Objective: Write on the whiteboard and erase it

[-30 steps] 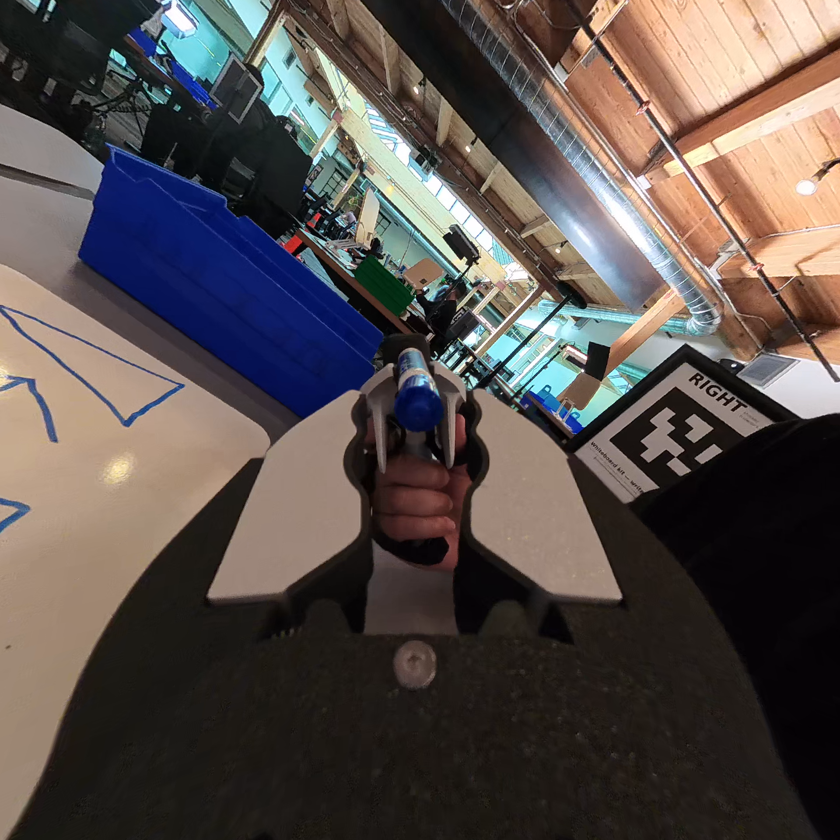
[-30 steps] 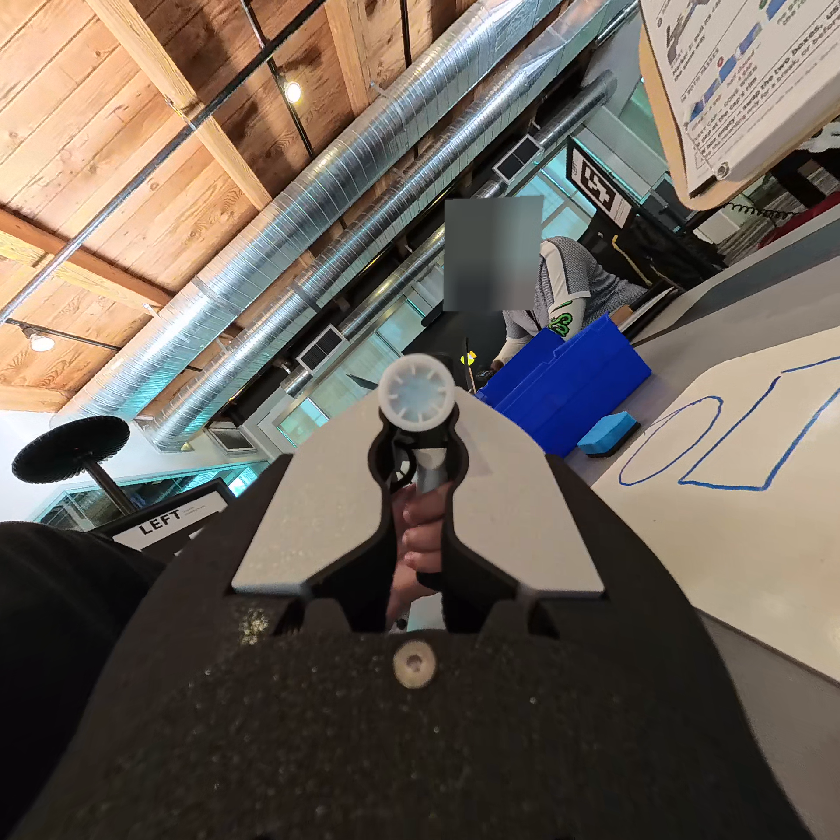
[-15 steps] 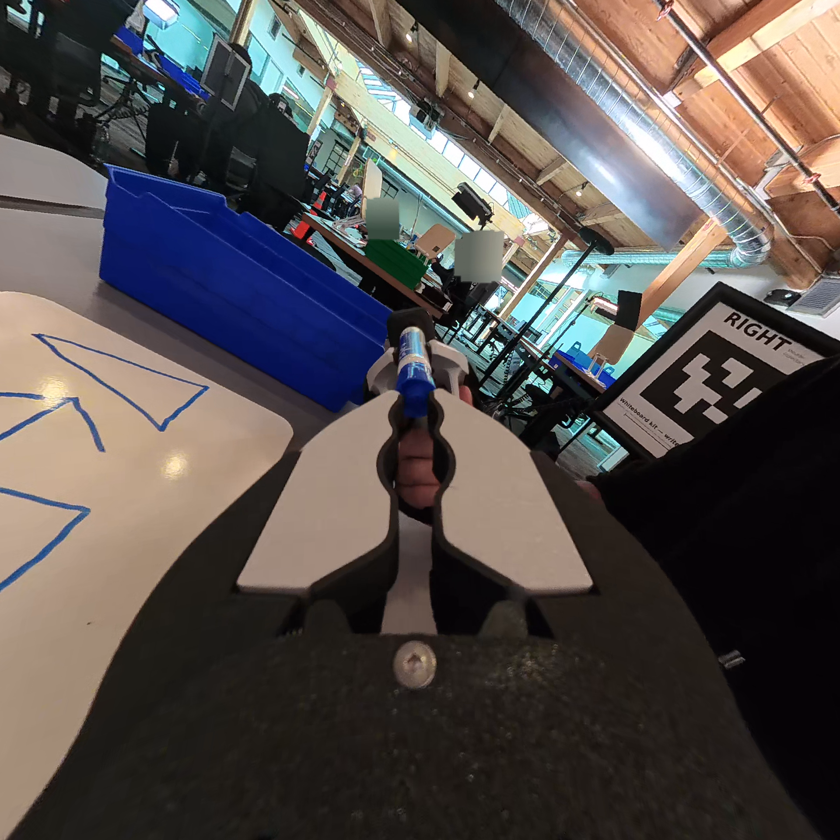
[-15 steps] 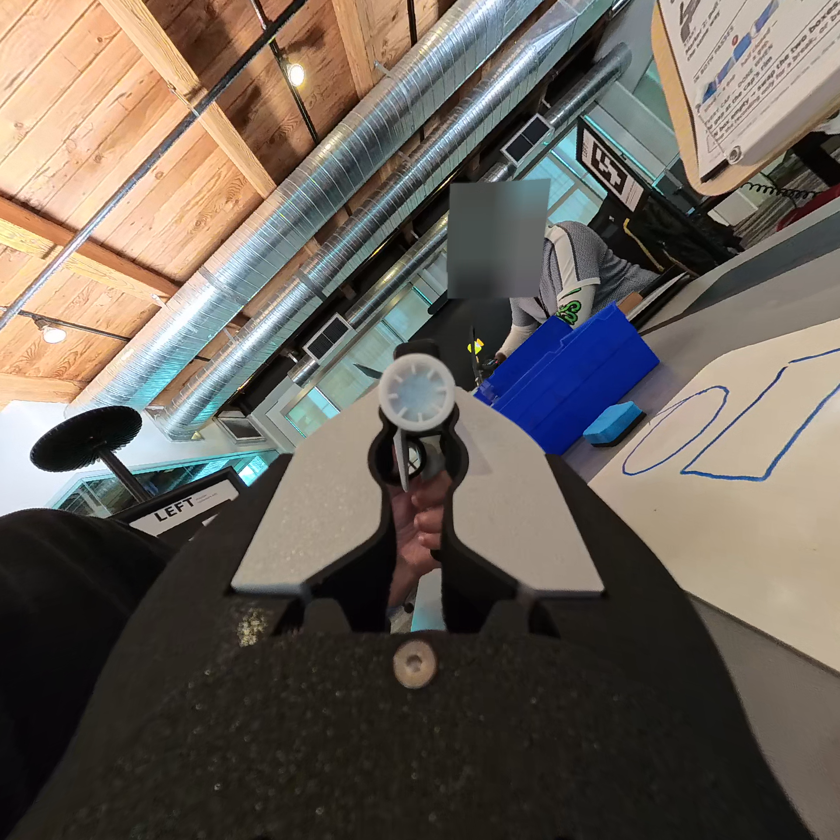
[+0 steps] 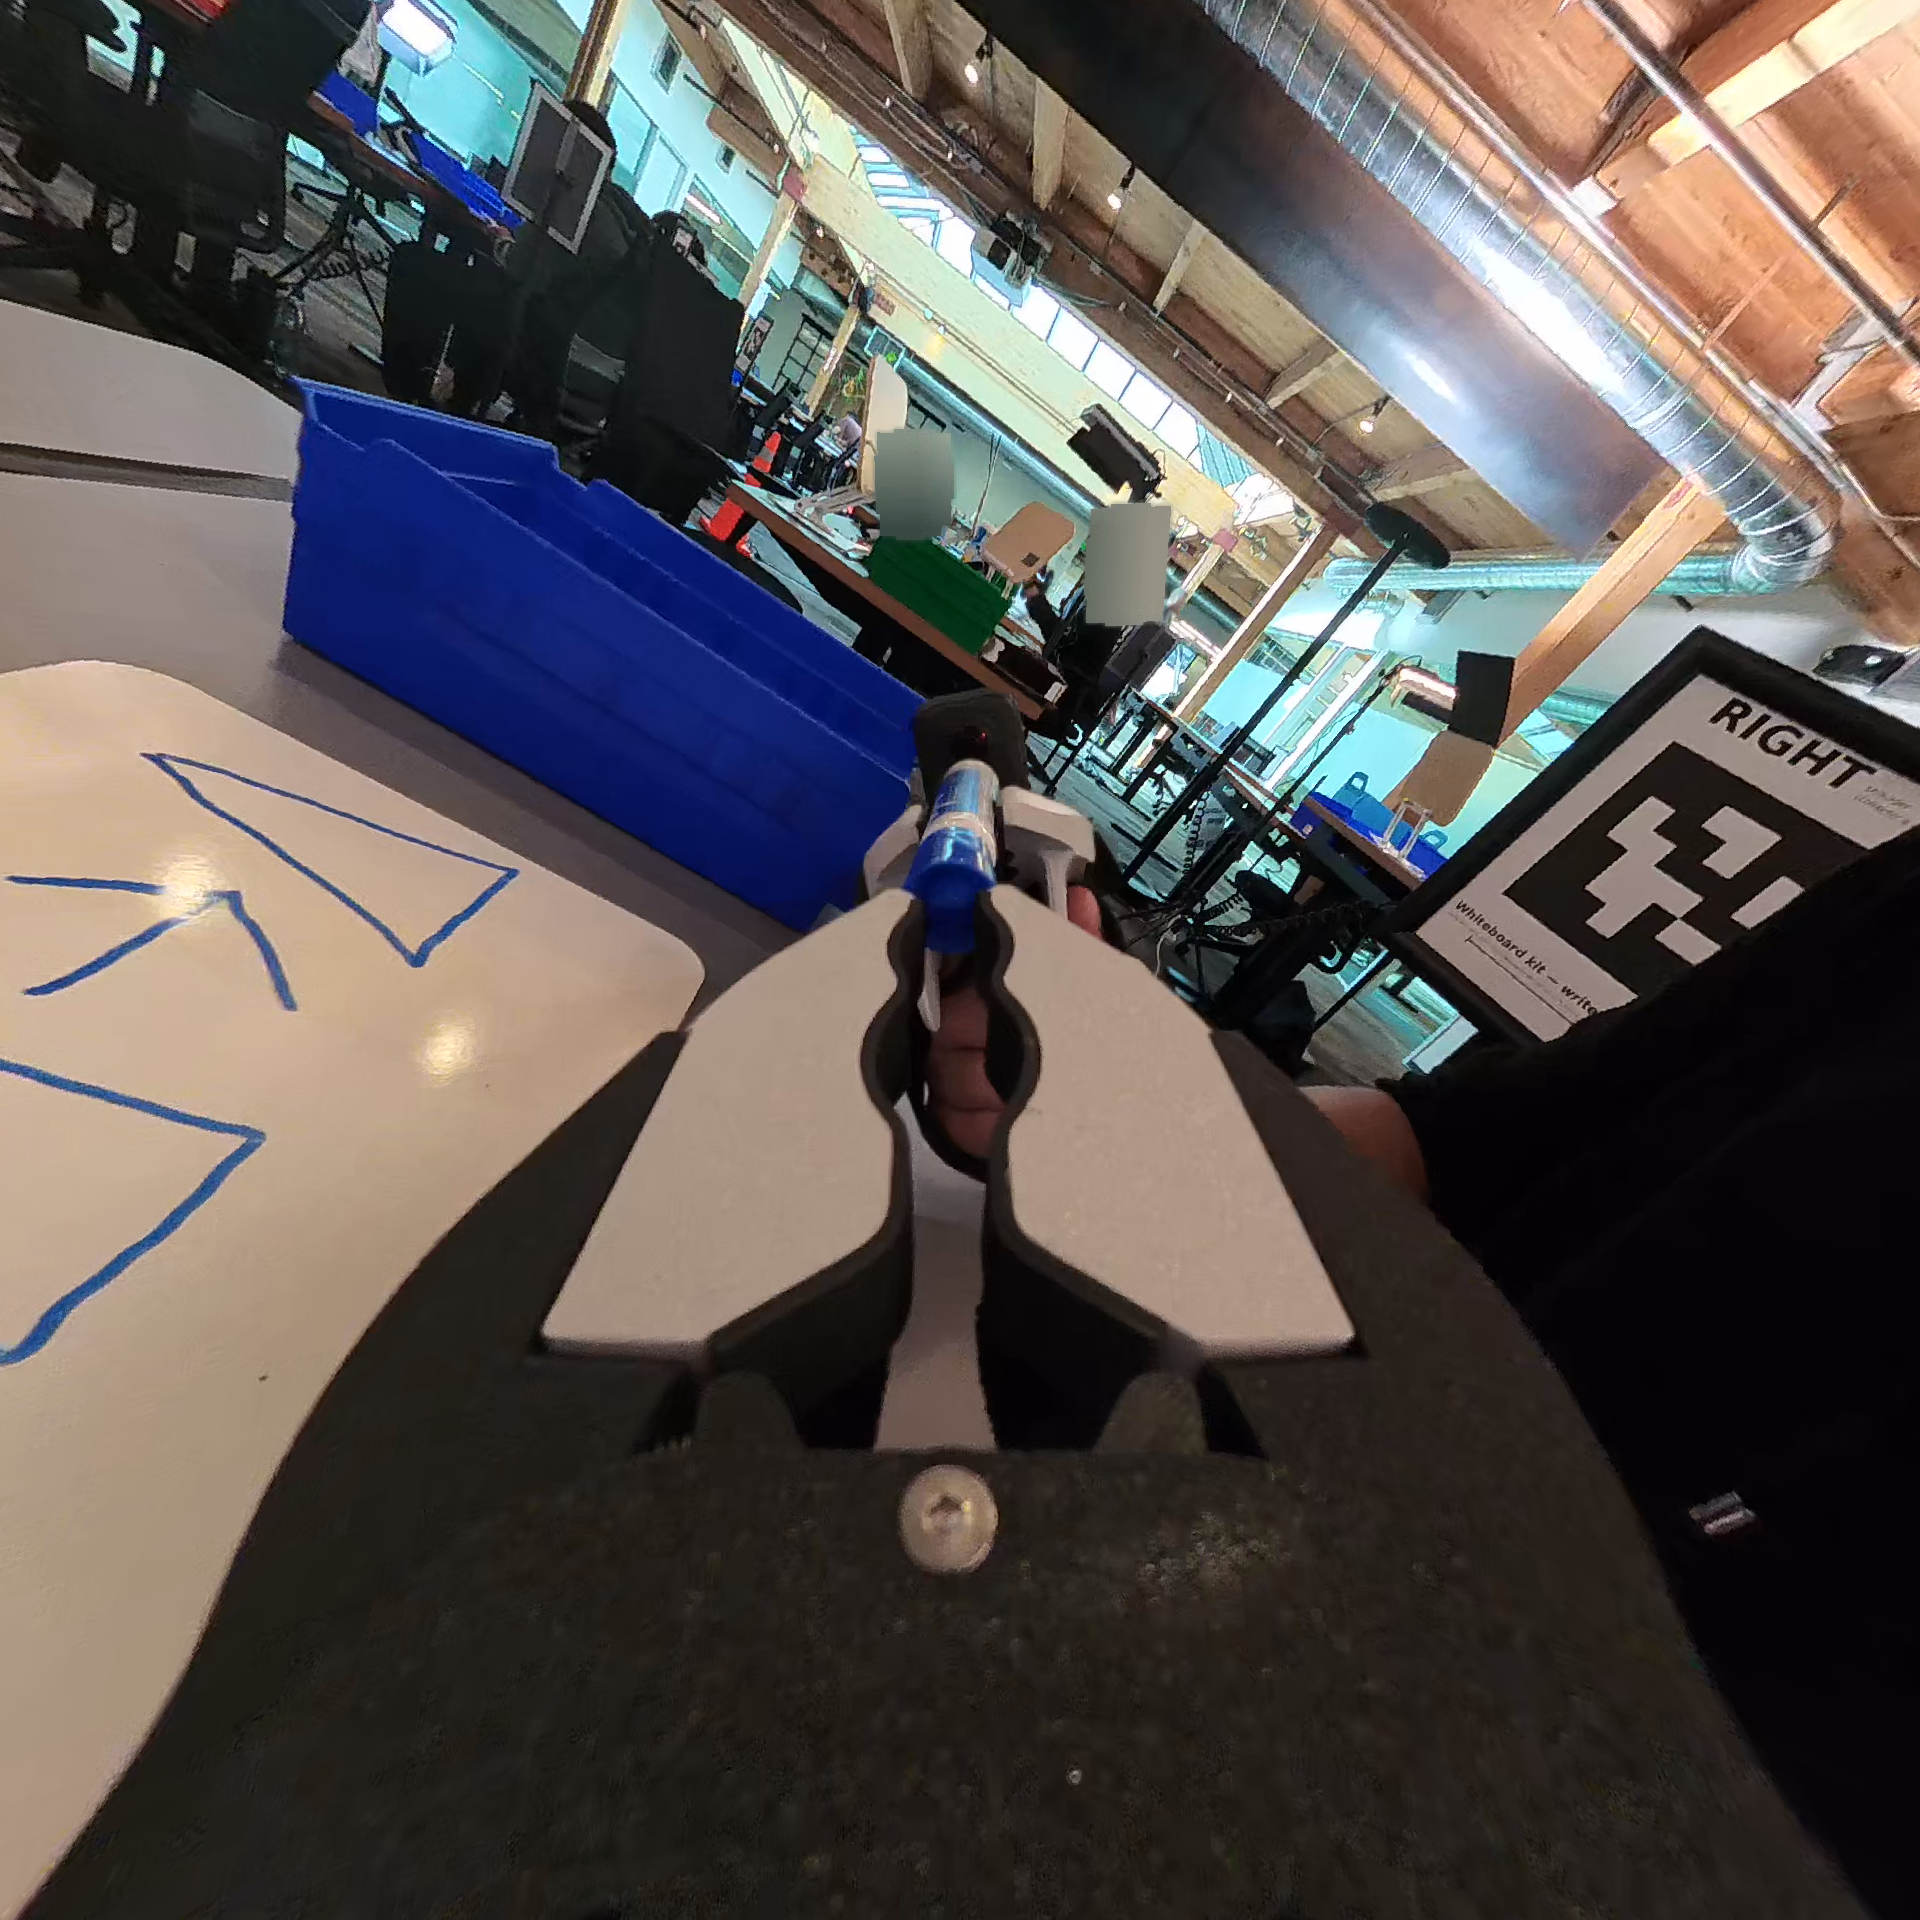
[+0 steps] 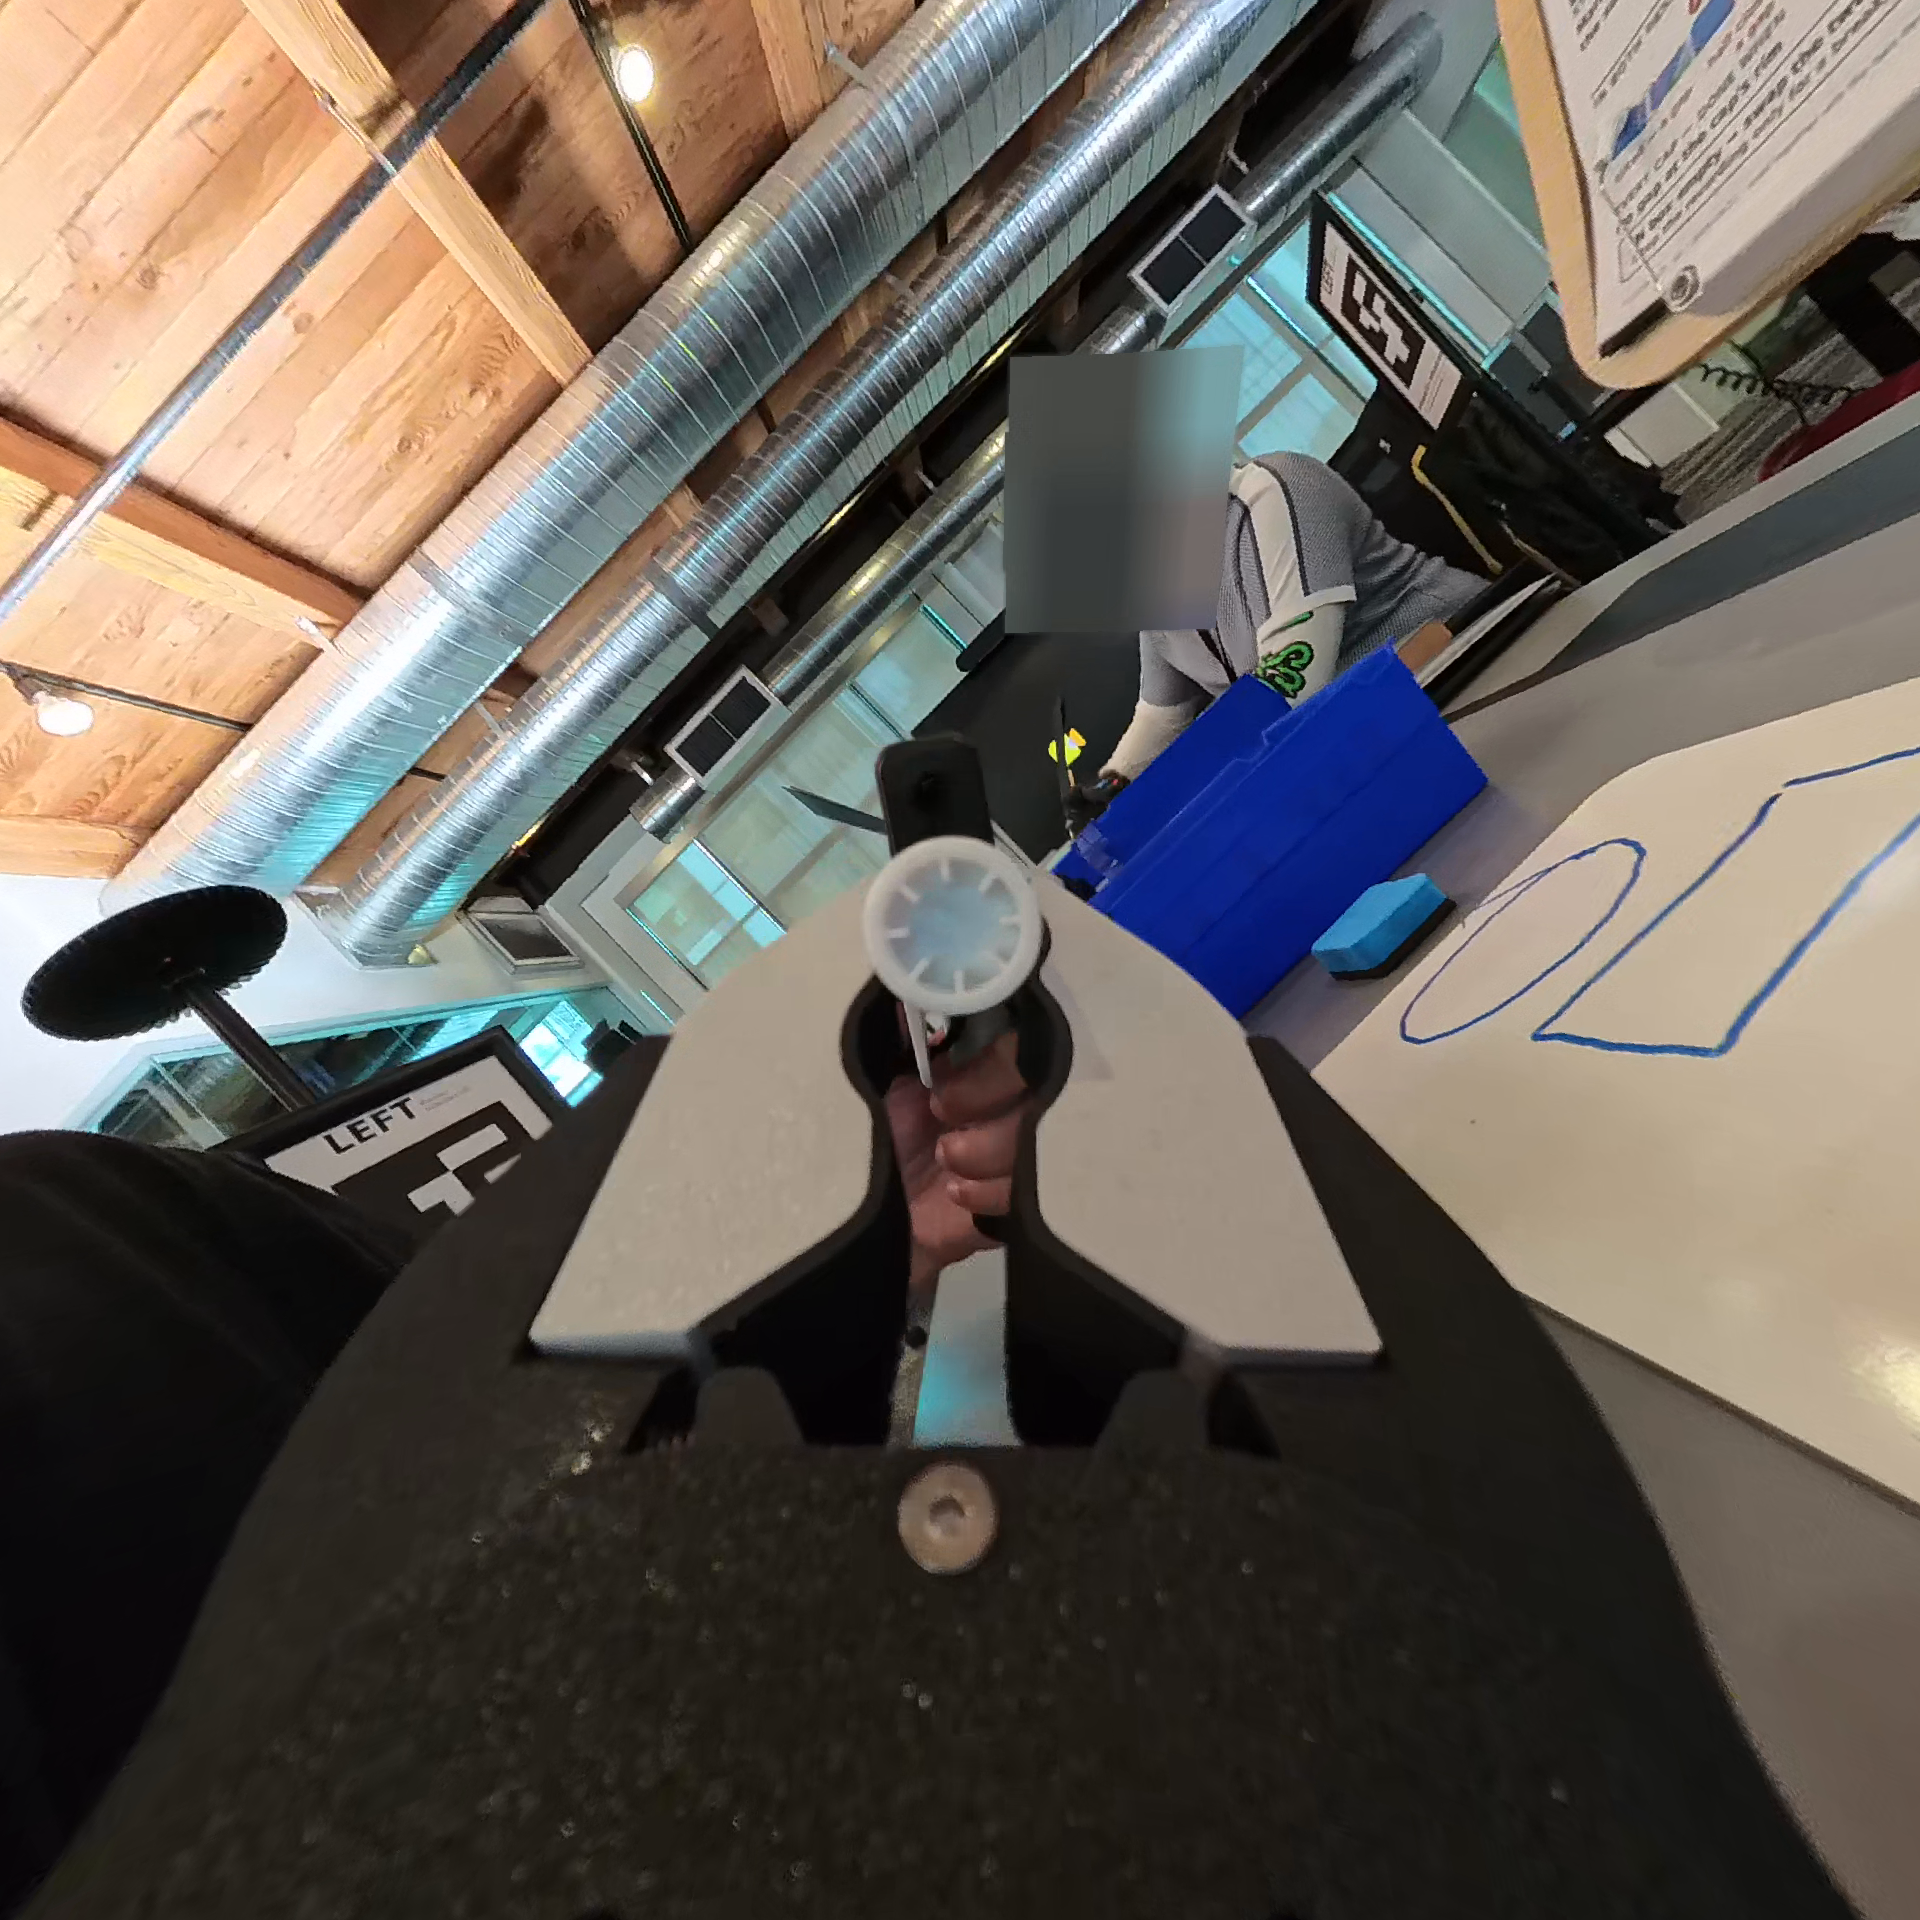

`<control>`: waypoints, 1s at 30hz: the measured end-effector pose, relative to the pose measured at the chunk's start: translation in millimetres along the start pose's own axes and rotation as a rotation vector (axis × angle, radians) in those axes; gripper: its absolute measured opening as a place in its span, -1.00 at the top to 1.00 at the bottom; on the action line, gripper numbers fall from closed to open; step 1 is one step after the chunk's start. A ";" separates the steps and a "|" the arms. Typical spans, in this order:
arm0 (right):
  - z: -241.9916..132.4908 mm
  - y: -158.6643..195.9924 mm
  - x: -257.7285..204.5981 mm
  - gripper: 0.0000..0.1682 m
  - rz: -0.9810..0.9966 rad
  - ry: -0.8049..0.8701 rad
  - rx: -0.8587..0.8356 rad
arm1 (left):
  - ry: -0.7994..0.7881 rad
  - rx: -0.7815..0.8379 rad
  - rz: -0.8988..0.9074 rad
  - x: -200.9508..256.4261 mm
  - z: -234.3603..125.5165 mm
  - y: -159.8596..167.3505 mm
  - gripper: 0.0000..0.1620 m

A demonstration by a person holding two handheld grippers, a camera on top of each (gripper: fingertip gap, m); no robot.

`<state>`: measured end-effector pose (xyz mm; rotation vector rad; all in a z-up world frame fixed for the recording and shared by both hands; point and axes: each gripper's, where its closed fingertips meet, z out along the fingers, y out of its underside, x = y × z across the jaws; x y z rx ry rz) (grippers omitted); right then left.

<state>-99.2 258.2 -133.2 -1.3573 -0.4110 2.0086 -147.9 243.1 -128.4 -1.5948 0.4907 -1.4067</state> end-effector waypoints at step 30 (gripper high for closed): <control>5.6 36.0 -2.2 0.77 -0.087 0.044 -0.336 | 0.079 -0.083 -0.025 1.7 -15.6 1.9 0.90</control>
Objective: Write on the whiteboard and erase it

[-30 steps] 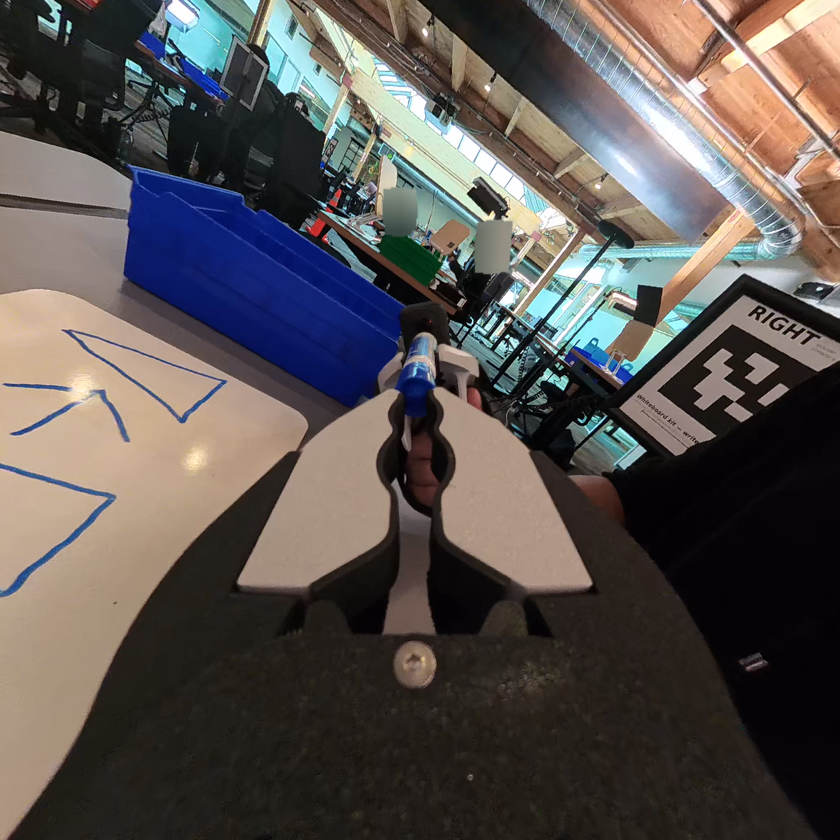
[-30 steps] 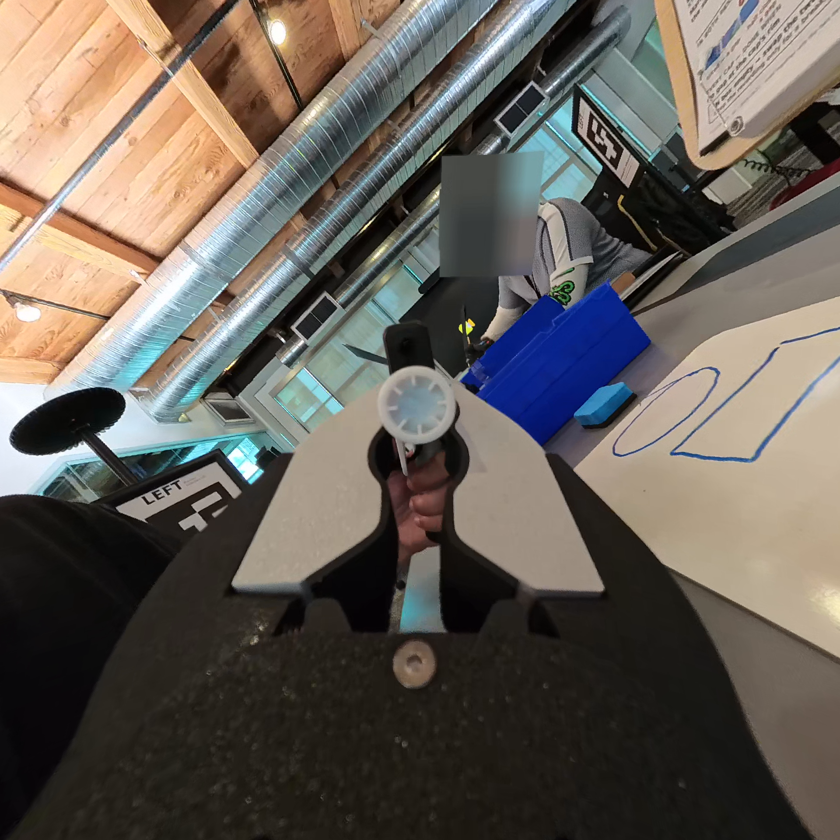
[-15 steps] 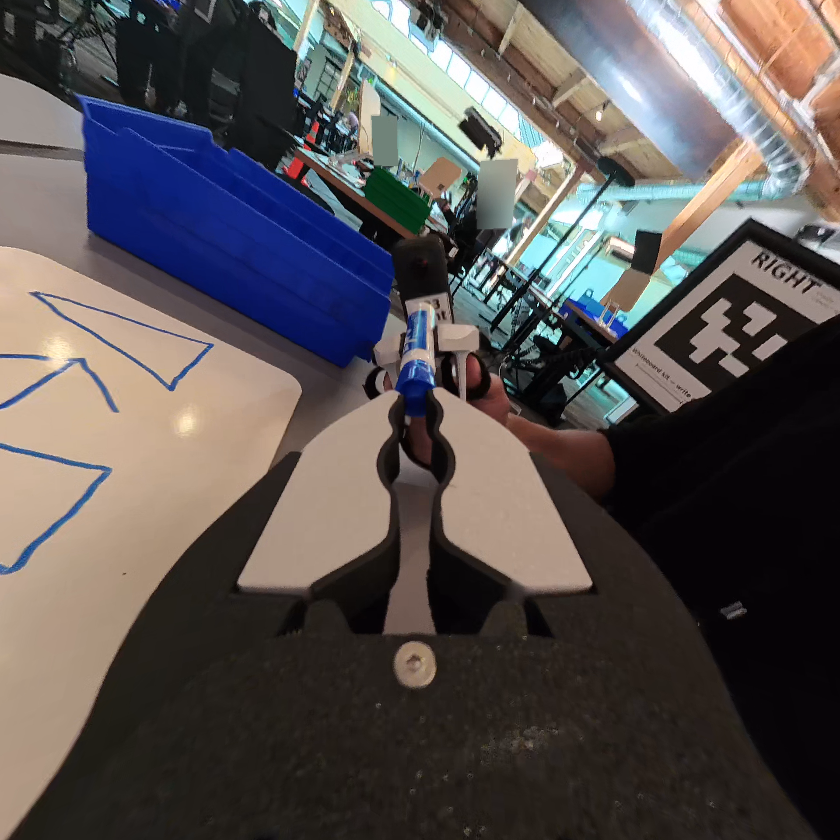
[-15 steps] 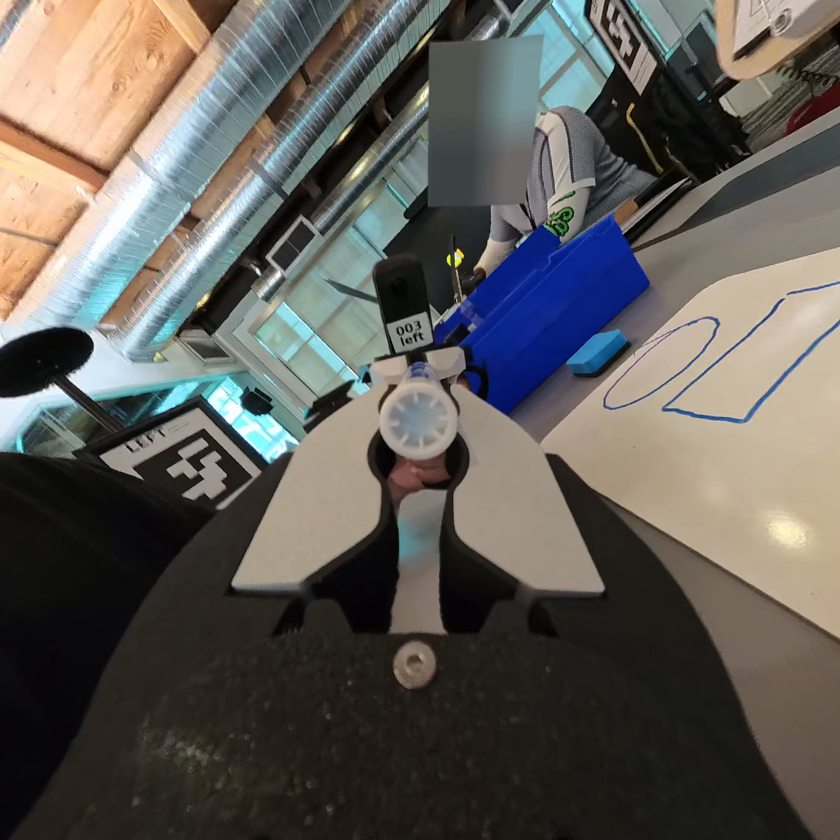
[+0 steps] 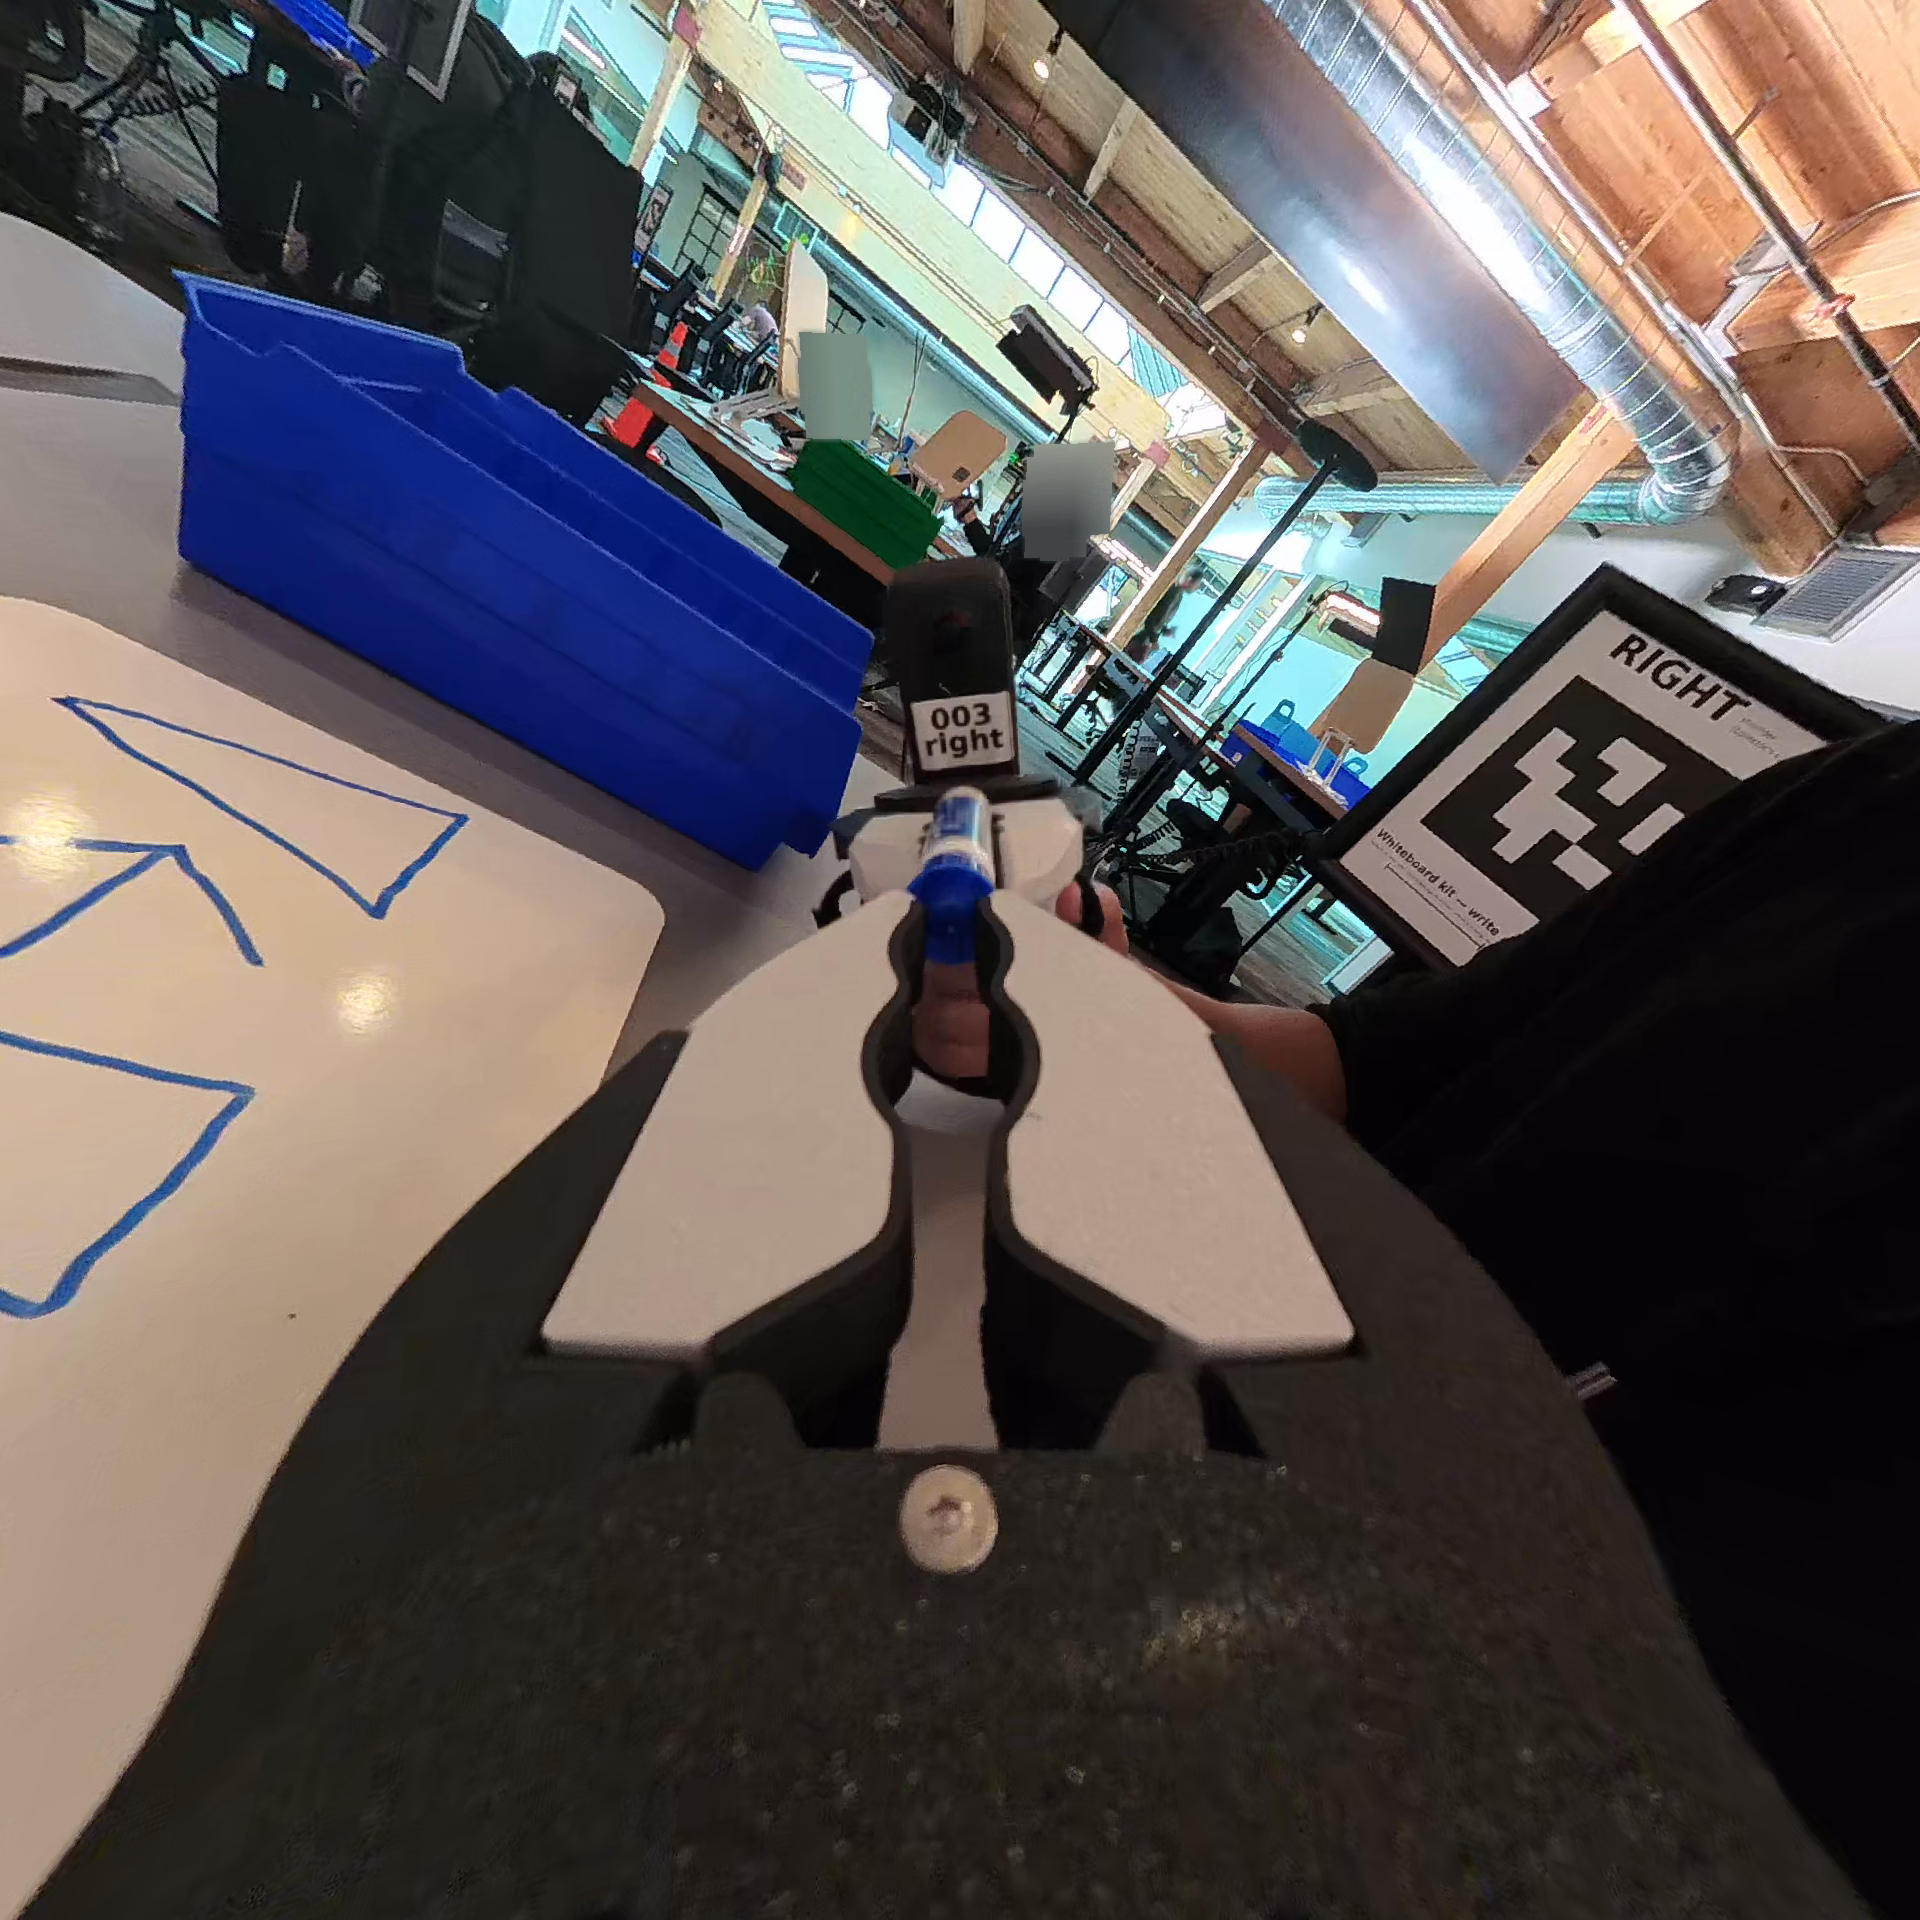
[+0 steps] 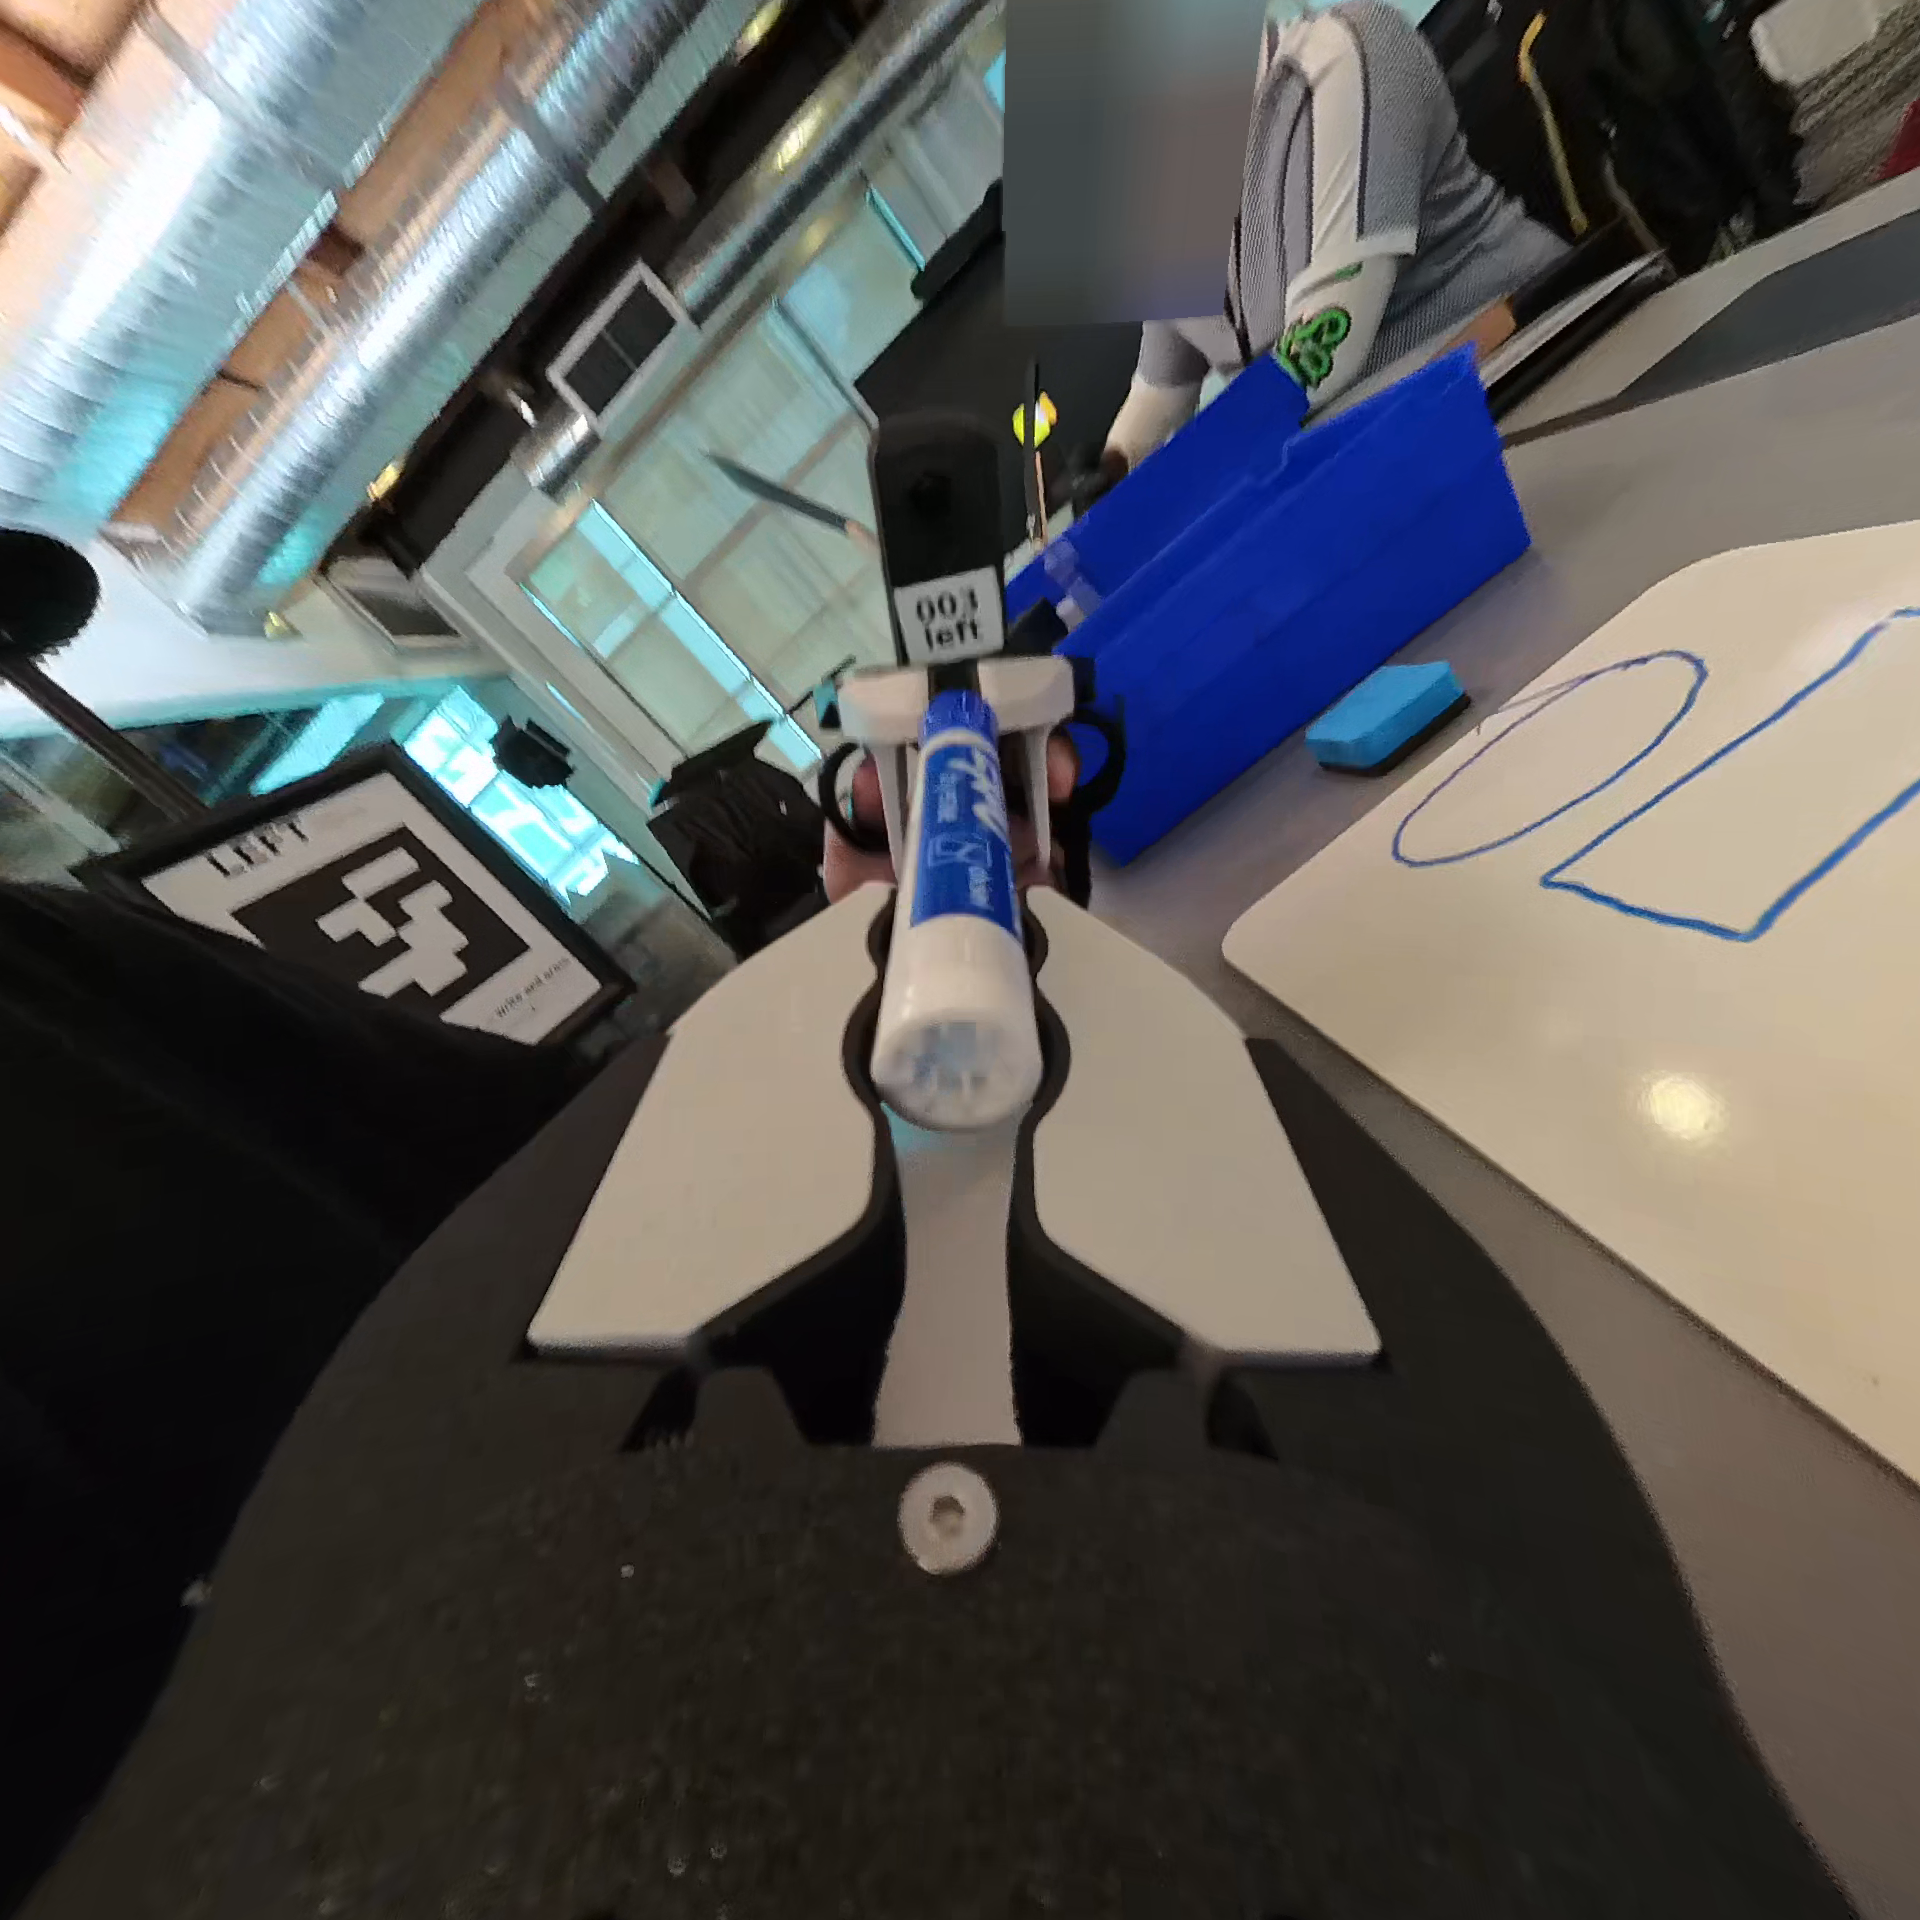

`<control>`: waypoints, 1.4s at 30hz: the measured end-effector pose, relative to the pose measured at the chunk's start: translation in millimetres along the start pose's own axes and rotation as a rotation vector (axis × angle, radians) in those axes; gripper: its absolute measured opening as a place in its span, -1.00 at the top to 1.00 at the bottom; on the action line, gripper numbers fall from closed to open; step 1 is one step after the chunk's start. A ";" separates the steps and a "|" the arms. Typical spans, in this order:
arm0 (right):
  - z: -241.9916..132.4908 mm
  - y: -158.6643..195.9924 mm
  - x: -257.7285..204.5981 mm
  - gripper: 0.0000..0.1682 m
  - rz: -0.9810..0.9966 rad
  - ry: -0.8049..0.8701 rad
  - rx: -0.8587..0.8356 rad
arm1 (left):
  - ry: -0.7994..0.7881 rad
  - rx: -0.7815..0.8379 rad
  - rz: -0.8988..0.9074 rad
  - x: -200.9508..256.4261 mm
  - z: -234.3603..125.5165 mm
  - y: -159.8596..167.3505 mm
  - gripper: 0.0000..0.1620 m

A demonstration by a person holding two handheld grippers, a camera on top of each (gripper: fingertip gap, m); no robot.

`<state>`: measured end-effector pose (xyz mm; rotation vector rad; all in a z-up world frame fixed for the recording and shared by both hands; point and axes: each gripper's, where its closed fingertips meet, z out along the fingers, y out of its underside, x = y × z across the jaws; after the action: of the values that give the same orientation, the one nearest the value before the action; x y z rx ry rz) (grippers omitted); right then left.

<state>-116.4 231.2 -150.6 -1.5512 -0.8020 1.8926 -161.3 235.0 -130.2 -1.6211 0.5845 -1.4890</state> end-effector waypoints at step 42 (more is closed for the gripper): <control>-266.0 -92.1 202.4 0.77 0.025 1.421 -0.845 | -0.221 -0.047 -0.014 -8.0 -33.1 45.5 0.51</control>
<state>114.3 468.5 -253.8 -2.7140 -0.8164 0.0089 -185.8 208.1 -173.9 -1.8008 0.4881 -1.2919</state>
